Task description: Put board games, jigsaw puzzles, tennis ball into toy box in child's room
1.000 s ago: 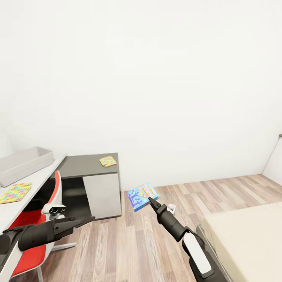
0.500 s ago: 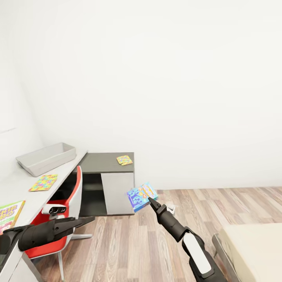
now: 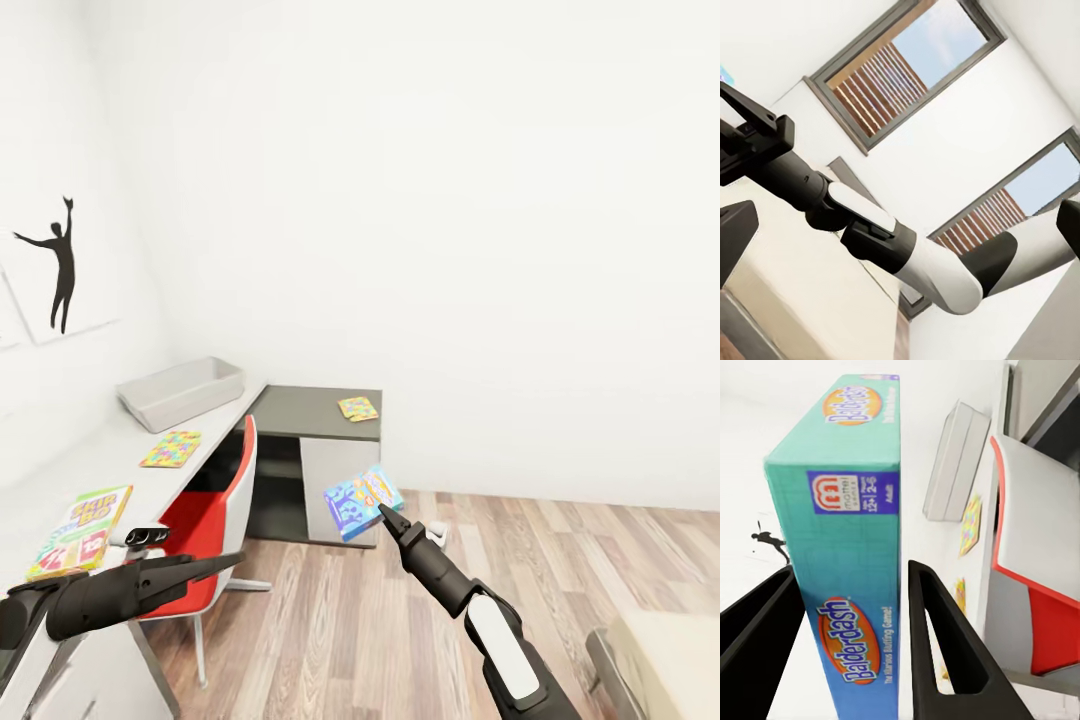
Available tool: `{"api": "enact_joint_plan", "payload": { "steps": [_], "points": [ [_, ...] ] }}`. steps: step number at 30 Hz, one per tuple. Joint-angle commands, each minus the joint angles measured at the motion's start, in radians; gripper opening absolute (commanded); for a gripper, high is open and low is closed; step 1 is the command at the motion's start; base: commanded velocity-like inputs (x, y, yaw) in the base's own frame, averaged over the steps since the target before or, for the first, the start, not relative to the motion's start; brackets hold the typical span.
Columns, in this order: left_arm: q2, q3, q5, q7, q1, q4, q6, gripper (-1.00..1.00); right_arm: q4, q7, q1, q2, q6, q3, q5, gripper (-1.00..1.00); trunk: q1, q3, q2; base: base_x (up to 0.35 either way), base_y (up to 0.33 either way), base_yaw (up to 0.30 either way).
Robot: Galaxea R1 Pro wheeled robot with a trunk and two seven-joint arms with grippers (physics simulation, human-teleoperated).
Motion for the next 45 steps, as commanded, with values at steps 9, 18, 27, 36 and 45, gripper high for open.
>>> {"api": "enact_joint_plan", "payload": {
  "steps": [9, 18, 27, 36, 45],
  "points": [
    [0.000, 0.001, -0.001, -0.004, 0.000, 0.000, 0.010, 1.00, 0.000, 0.001, -0.001, 0.000, 0.008, -0.001, -0.012, -1.00, -0.034, 0.026, 0.061, 0.000, 0.000, 0.158],
    [0.000, 0.000, -0.001, -0.004, -0.001, 0.000, 0.010, 1.00, 0.000, 0.001, -0.001, 0.000, 0.008, -0.001, -0.012, -1.00, -0.057, 0.045, 0.103, 0.000, 0.000, 0.007],
    [0.001, 0.001, -0.001, -0.004, -0.001, 0.000, 0.010, 1.00, -0.003, 0.001, -0.001, 0.000, 0.008, -0.001, -0.012, -1.00, -0.057, 0.045, 0.103, 0.000, 0.000, 0.000],
    [0.000, 0.002, 0.000, -0.004, -0.001, 0.000, 0.009, 1.00, -0.003, 0.001, -0.001, 0.000, 0.008, -0.001, -0.012, -1.00, -0.057, 0.045, 0.103, 0.000, 0.000, 0.001],
    [0.001, 0.003, 0.001, -0.004, -0.001, 0.000, 0.010, 1.00, 0.000, 0.001, -0.001, 0.000, 0.008, -0.002, -0.012, -1.00, -0.057, 0.049, 0.103, 0.001, 0.000, 0.162]
  ]
}}
